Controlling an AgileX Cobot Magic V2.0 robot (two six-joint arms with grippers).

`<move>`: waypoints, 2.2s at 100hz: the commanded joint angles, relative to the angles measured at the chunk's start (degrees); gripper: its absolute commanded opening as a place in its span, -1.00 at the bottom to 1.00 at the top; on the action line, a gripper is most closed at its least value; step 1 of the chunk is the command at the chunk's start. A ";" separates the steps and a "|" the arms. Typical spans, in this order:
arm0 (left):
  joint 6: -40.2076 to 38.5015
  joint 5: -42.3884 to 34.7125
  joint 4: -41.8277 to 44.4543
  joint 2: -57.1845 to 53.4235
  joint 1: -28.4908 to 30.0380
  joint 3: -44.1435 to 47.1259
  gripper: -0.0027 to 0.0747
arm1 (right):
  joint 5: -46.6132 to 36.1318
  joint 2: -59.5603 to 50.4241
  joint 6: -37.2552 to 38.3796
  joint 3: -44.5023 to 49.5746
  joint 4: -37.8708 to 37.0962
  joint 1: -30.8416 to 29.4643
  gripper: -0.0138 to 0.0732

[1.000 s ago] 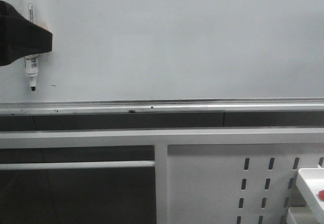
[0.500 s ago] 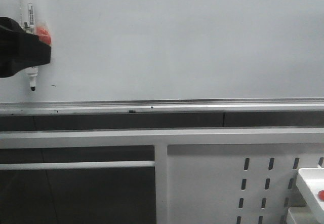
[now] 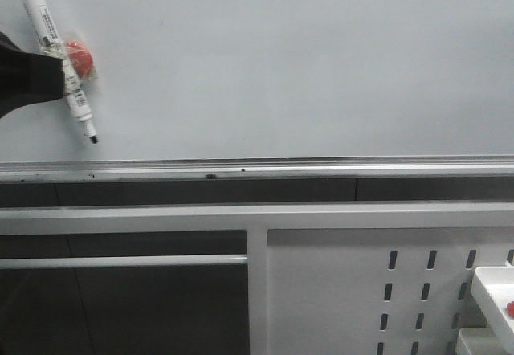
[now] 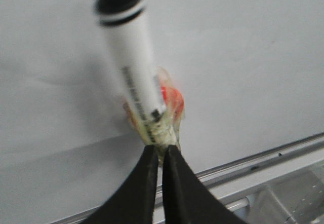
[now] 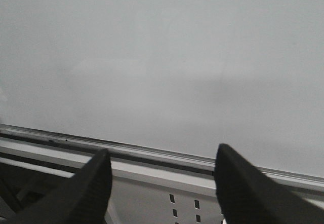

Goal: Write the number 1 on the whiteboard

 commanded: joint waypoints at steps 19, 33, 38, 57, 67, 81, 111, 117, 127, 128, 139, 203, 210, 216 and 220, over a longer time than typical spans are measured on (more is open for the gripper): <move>0.15 0.70 8.45 -4.76 -2.67 -1.96 -0.98 | 2.11 1.10 -5.48 -7.76 -0.61 6.79 0.24; 0.15 -0.22 1.55 -4.76 -1.97 -1.96 -0.98 | 1.16 1.10 -5.48 -8.62 -0.61 11.25 0.24; -0.11 -0.07 0.27 -4.76 -1.97 -1.96 -0.98 | 1.30 1.10 -5.48 -8.62 -0.61 12.25 0.24; -9.77 2.39 0.00 -4.76 -3.66 -1.96 -0.76 | 3.28 1.10 -5.48 -8.62 -0.61 13.00 0.24; -13.46 2.00 0.00 -4.76 -4.38 -1.96 -0.32 | 4.21 1.10 -5.48 -8.62 -0.61 13.00 0.24; -15.94 0.94 -1.24 -4.76 -4.49 -1.96 0.05 | 4.22 1.10 -5.48 -8.62 -0.61 13.00 0.24; -17.89 -4.68 -6.97 -2.01 -4.49 -1.96 0.04 | 4.22 1.10 -5.48 -8.62 -0.61 13.00 0.24; -18.53 -5.46 -6.97 -0.62 -4.49 -1.96 0.04 | 4.22 1.10 -5.48 -8.62 -0.61 13.00 0.24; -20.04 -8.03 -6.97 1.40 -4.49 -1.96 0.04 | 4.22 1.10 -5.48 -8.62 -0.61 13.00 0.24; -20.24 -8.25 -6.97 1.64 -4.49 -1.96 0.04 | 4.22 1.10 -5.48 -8.62 -0.61 13.00 0.24; -23.29 -11.41 -6.08 3.29 -4.49 -1.96 0.04 | 4.22 1.10 -5.48 -8.62 -0.61 13.00 0.24; -36.51 -23.41 1.29 11.36 -4.15 -1.96 -0.23 | 4.22 1.10 -5.48 -8.62 -0.61 13.00 0.24; -36.51 -23.41 1.29 11.48 -3.90 -1.96 -0.32 | 4.30 1.10 -5.48 -8.62 -0.61 13.00 0.24; -36.51 -23.41 1.29 11.57 -3.78 -1.96 -0.43 | 4.30 1.10 -5.48 -8.62 -0.61 13.00 0.24; -36.51 -23.41 1.87 11.61 -3.52 -1.96 -0.52 | 4.30 1.10 -5.48 -8.62 -0.61 13.00 0.24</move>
